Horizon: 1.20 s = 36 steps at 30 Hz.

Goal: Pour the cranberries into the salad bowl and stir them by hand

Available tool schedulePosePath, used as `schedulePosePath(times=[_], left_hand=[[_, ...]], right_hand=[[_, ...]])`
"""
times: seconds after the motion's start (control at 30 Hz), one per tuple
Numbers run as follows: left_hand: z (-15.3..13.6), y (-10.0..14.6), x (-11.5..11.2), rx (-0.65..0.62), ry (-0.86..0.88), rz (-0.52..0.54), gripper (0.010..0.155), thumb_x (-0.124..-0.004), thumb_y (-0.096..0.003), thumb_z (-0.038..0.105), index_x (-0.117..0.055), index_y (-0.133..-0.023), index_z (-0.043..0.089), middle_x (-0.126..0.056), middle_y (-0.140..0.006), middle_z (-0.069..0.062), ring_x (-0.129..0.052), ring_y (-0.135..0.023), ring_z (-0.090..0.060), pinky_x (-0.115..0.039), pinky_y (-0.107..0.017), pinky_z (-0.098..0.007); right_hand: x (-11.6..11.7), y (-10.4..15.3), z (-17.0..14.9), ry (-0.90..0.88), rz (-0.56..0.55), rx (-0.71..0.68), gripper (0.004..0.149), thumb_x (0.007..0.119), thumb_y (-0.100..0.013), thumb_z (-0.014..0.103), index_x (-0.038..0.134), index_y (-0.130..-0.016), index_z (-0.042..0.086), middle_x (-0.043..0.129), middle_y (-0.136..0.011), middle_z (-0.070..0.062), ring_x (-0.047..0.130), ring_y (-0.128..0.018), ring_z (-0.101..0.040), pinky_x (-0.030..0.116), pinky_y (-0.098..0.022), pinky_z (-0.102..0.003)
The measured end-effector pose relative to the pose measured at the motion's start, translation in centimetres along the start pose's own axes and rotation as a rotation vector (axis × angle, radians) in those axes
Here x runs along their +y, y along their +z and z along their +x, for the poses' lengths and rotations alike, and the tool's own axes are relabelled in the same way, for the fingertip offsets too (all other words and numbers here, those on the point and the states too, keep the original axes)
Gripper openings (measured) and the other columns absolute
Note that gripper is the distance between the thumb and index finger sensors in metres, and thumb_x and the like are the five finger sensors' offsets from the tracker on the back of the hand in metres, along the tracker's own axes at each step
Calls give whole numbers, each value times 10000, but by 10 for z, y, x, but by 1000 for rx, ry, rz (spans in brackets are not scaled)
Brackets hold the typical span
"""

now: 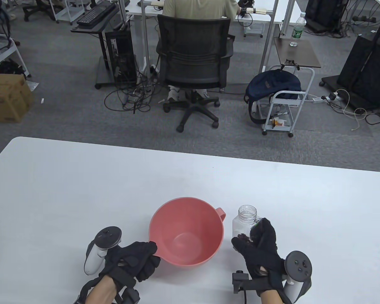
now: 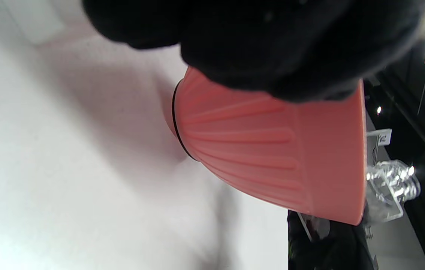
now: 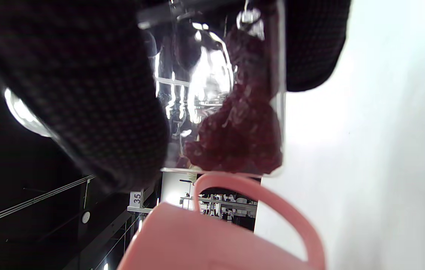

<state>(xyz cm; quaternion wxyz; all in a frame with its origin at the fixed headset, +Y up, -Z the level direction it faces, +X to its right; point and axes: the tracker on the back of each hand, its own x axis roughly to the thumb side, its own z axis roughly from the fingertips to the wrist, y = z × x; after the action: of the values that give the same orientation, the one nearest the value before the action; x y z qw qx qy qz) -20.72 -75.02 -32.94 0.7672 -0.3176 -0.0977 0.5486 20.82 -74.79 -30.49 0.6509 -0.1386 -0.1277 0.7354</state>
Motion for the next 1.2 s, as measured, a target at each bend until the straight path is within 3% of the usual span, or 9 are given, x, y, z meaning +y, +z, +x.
schedulePosePath(times=[0.13,0.33,0.5,0.6,0.83,0.93,1.03,1.13,1.2], left_hand=[[-1,-3,-10,17,-33,-50,533,-625,-609,642,-946,-627,217,-1031,-324,202,-1023,-186,2,-899,-268,-216],[-2,-5,-12,13,-69,-36,533,-621,-613,651,-944,-637,228,-1034,-336,205,-1027,-198,3,-900,-279,-214],[-1,-3,-7,12,-125,10,536,-651,-603,690,-967,-639,259,-1060,-330,181,-1044,-197,-21,-906,-277,-228],[2,-1,-2,-18,-183,38,578,-676,-571,743,-989,-625,260,-1074,-306,156,-1044,-165,-39,-906,-249,-236],[10,15,23,-60,-318,290,574,-719,-525,792,-985,-622,292,-1059,-301,162,-1027,-162,-36,-896,-247,-230],[10,18,25,-110,-315,404,580,-725,-518,799,-909,-751,301,-1041,-444,166,-1036,-287,-39,-890,-335,-240],[9,16,19,-172,-348,475,787,-706,-522,807,-546,-1081,275,-920,-834,104,-996,-616,-110,-827,-552,-307],[8,10,10,-197,-365,427,863,-686,-538,807,-273,-1153,365,-667,-1117,19,-855,-890,-205,-766,-653,-317],[7,6,3,-216,-353,390,853,-674,-552,796,-188,-1145,420,-544,-1193,-8,-761,-994,-245,-741,-693,-332]], right_hand=[[-3,1,1,-4,-2,1,986,1143,-261,314,501,-1003,412,645,-1065,-9,688,-930,-330,865,-553,-364],[-12,0,3,-90,-26,-10,957,1130,-258,432,540,-1009,370,698,-1041,-13,725,-873,-302,846,-535,-373],[-14,-1,2,-174,1,-21,901,1084,-281,535,558,-1006,442,684,-1048,23,695,-880,-285,768,-632,-509],[-11,-1,1,-202,15,-24,879,1082,-293,515,566,-1002,457,650,-1054,30,660,-914,-307,747,-665,-573],[-7,1,5,-308,44,-20,849,1101,-290,496,615,-985,481,631,-1043,-3,655,-910,-310,840,-579,-603],[-8,1,7,-295,56,-35,839,1107,-290,481,629,-980,479,623,-1045,-7,646,-915,-313,850,-577,-588],[-7,2,11,-253,72,-55,833,1119,-282,473,658,-975,459,633,-1039,-12,654,-909,-315,856,-564,-574],[-5,4,15,-196,88,-79,826,1114,-280,481,665,-973,461,637,-1039,-13,663,-901,-322,858,-545,-562],[-3,5,18,-186,111,-93,827,1119,-275,474,673,-972,453,652,-1027,-6,680,-898,-330,859,-539,-565]])
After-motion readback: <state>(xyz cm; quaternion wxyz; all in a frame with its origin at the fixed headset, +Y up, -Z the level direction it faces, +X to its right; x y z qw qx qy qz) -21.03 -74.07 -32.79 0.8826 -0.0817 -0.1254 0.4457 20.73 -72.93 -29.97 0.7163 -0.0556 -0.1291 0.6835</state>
